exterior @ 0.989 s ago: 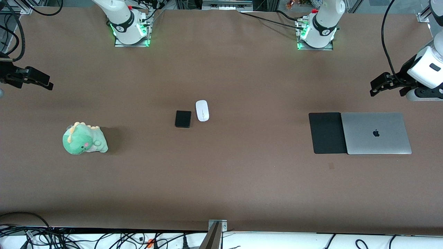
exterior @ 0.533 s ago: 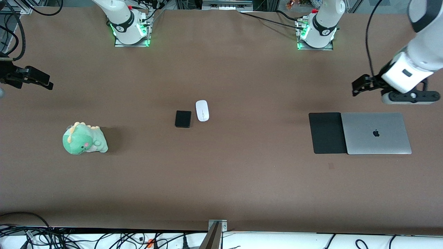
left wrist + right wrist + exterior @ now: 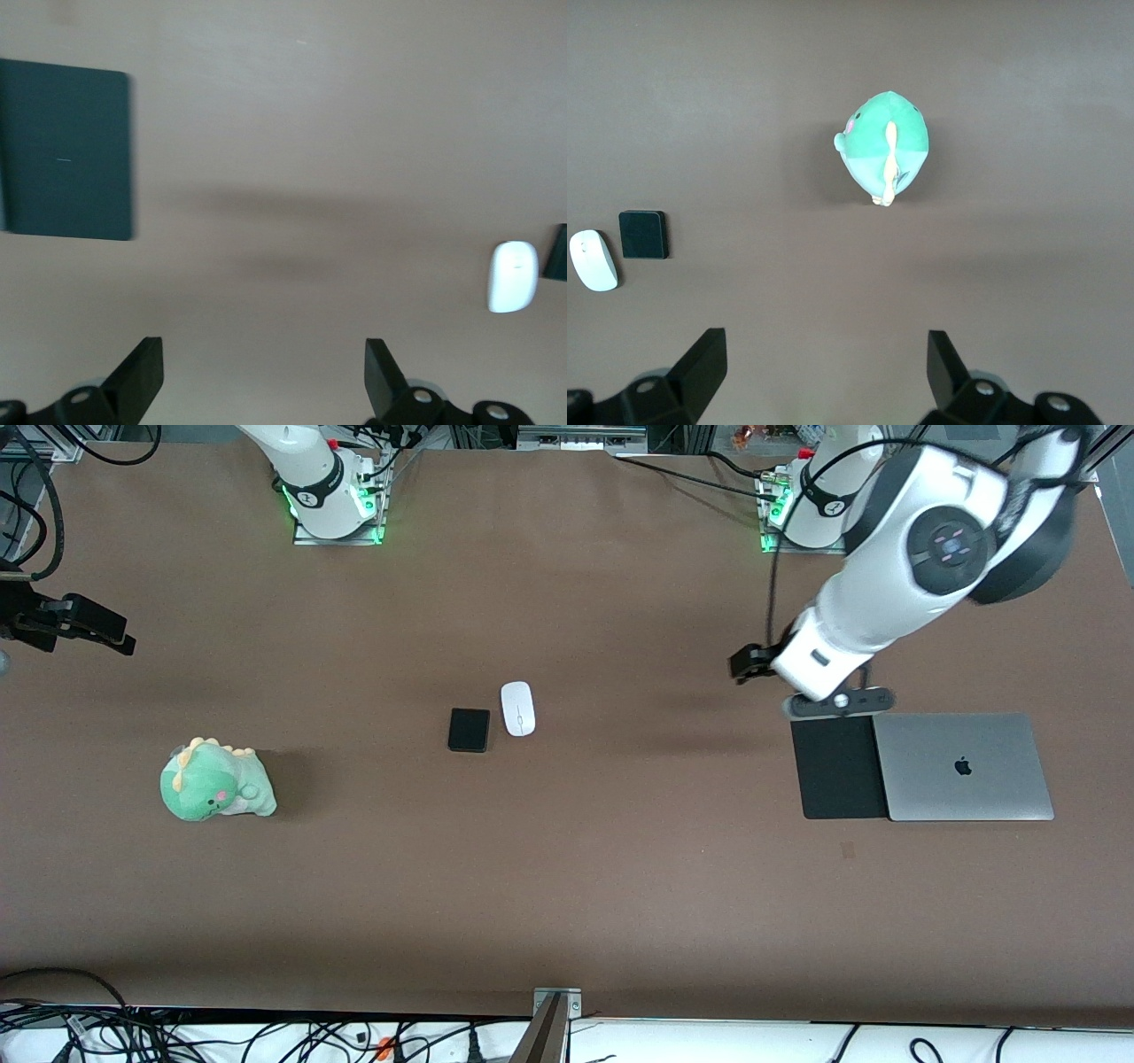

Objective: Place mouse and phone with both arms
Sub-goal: 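Reach the left gripper over the white mouse, then lower the left gripper and grasp the white mouse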

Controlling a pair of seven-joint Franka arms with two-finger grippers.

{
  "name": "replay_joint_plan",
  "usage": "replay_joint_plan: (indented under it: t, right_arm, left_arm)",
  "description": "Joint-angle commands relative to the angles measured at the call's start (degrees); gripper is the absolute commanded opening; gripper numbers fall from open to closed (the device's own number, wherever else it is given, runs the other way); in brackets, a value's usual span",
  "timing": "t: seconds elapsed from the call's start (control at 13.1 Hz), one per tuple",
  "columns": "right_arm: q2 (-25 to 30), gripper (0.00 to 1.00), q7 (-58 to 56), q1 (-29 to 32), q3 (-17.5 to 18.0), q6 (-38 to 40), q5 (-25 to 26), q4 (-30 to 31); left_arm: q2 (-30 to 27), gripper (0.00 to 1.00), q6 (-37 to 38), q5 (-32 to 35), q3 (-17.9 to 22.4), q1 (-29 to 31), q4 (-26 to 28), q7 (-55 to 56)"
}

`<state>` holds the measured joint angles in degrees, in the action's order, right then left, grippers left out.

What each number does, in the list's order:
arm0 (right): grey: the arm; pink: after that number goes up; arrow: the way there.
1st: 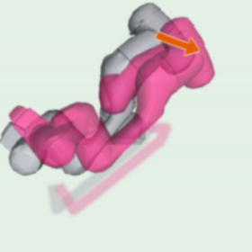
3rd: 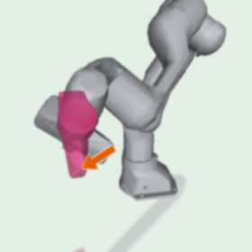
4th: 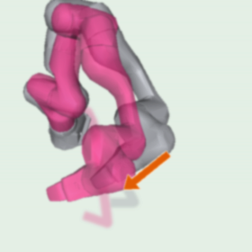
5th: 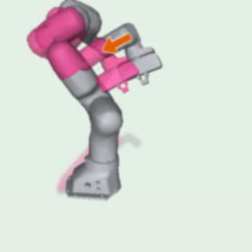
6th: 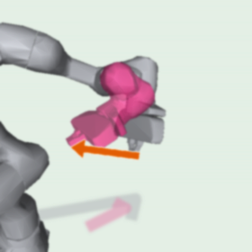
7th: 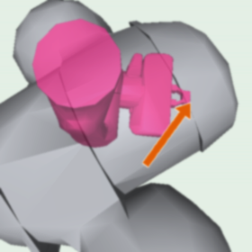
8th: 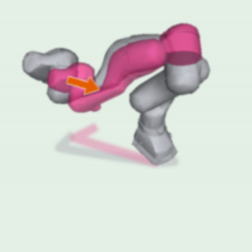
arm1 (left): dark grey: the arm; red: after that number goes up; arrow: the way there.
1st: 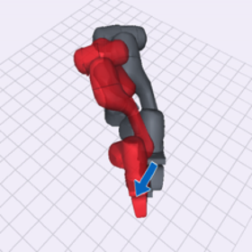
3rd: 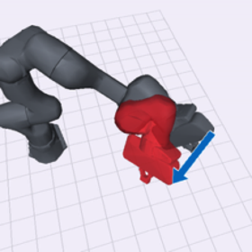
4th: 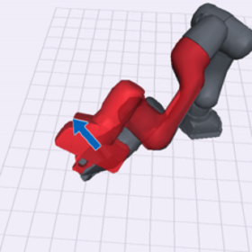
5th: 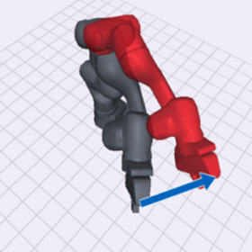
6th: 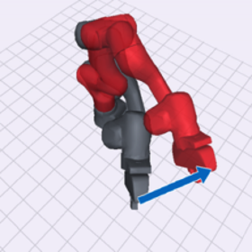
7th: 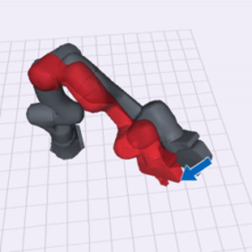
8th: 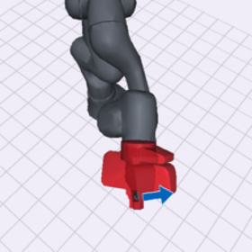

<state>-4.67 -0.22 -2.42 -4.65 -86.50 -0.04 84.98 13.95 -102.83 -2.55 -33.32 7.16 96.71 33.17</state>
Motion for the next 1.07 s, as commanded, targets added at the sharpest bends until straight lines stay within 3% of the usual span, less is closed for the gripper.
replay_joint_plan:
  t: [0.0, 0.15, 0.46, 0.68, 0.99]
  right_arm:
    - [0.4, 1.0, -0.4, 0.7, 0.9, 1.0, 0.2, -0.6]
    - [0.4, 1.0, -0.4, 0.7, 0.9, 0.9, 0.1, -0.6]
    - [0.4, 1.0, -0.5, 0.7, 1.0, 1.0, 0.1, -0.6]
    - [0.4, 1.0, -0.6, 0.7, 2.1, 1.2, 0.1, -0.6]
    - [0.4, 1.0, -0.8, 0.7, 2.2, 1.6, 0.1, -0.3]
  left_arm:
    - [9.9, 1.0, -1.1, -0.3, -0.2, -6.3, -9.0, 7.7]
    - [14.1, 1.0, -7.4, 0.2, 0.2, -11.3, -9.4, 12.0]
    - [21.6, 1.0, -18.1, 7.4, 0.7, -20.4, -9.4, 22.0]
    - [25.8, 1.0, -21.4, 14.0, 1.2, -25.0, -9.7, 27.6]
    - [30.2, 1.0, -24.2, 15.1, 7.1, -34.4, -13.5, 33.5]
